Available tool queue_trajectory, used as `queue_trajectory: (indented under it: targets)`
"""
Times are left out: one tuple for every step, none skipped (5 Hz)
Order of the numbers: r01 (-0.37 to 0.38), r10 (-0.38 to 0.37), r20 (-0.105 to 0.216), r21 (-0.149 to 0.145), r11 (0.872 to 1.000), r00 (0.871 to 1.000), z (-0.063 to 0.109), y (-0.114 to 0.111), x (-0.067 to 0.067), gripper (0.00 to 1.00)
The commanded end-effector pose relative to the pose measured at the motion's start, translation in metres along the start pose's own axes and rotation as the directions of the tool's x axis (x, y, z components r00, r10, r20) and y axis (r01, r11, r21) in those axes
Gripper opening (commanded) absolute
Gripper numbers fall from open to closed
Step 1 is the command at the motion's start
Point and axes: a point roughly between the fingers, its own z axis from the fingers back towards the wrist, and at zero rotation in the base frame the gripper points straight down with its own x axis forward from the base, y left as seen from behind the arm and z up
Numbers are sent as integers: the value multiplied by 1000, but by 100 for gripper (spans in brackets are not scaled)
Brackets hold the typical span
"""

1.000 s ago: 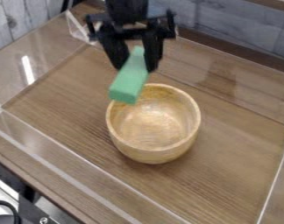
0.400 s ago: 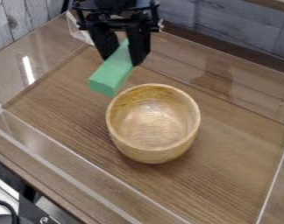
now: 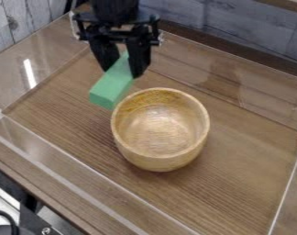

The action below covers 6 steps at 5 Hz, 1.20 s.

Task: Move green object from inside the wooden bowl to the table next to it

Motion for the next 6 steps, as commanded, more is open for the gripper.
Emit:
queue_trajectory:
  targets:
    - [-6,5,39,15,1000,999,6,-2,0,0]
    - [-16,15,46,24,1000,999,6,-7,-3,0]
    - [-39,37,53,34,999,998,18,2,1,0]
    - [-57,54,64,45,997,997,29,12,6,0]
    - [-24,20,69,54,998,997,21,15,12,0]
    - [16,-20,64,62,998,998,11,17,16,0]
